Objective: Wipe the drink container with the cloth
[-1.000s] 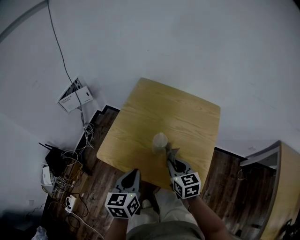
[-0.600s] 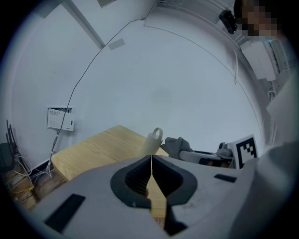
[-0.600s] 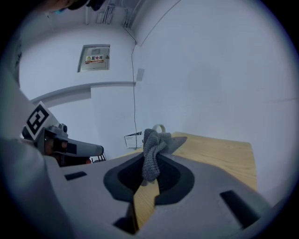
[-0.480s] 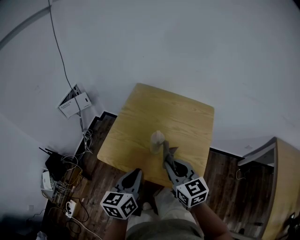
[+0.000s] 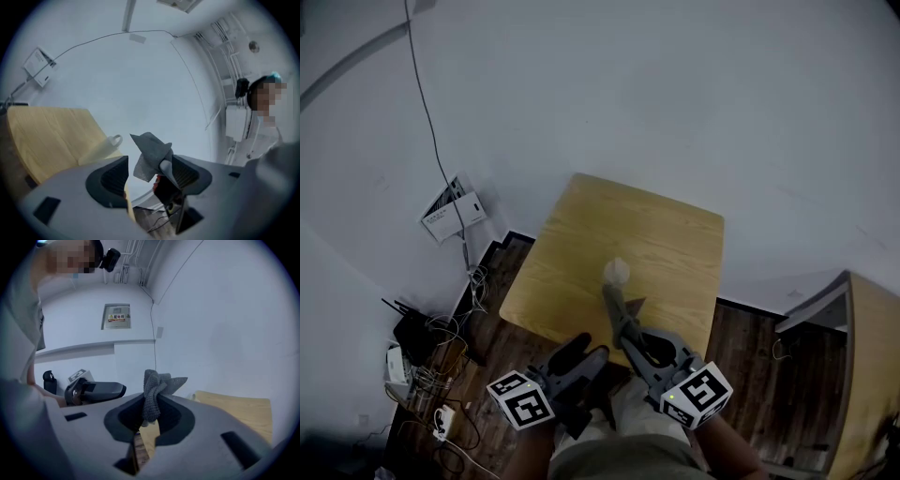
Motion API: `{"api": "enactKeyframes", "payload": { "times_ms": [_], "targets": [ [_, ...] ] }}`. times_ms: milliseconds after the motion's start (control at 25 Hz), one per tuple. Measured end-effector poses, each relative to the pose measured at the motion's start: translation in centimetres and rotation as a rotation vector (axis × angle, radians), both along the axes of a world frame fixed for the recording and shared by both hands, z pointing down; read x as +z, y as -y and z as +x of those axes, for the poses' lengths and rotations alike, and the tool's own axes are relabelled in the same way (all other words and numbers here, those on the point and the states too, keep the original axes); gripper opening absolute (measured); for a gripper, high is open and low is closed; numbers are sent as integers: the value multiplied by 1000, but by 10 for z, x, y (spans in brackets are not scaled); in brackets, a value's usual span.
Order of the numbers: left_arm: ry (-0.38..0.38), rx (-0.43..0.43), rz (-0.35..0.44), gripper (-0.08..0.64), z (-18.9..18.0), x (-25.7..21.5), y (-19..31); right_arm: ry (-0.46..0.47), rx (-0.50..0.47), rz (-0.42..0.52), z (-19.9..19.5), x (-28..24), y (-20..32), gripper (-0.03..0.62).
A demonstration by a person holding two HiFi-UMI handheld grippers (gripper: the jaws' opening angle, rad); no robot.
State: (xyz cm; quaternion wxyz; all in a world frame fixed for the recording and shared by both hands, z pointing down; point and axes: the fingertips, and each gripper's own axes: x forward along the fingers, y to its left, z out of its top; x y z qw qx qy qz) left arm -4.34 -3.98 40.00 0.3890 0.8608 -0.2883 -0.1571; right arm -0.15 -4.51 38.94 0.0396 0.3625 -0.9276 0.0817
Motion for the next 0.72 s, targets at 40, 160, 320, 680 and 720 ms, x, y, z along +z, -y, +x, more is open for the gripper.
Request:
{"api": "enactKeyframes", "payload": {
  "times_ms": [40,160,320,680,720],
  "targets": [
    [-64,27,-4,268,1,-5,-3,15,-20,5,-3,-5,-5,28],
    [-244,108,-15,289,3,-21,-10,54,-86,16,-14,-18,-20,28],
    [-330,184,-9,299,6,-32,-19,105,-164,32,-27,-31,-37,29],
    [-434,235,15,138,3,-44,-30,112,-215,13,-37,-32,-56,29],
    [-436,228,14,108,2,-44,-30,109,-206,8,-36,-30,-56,28]
  ]
}}
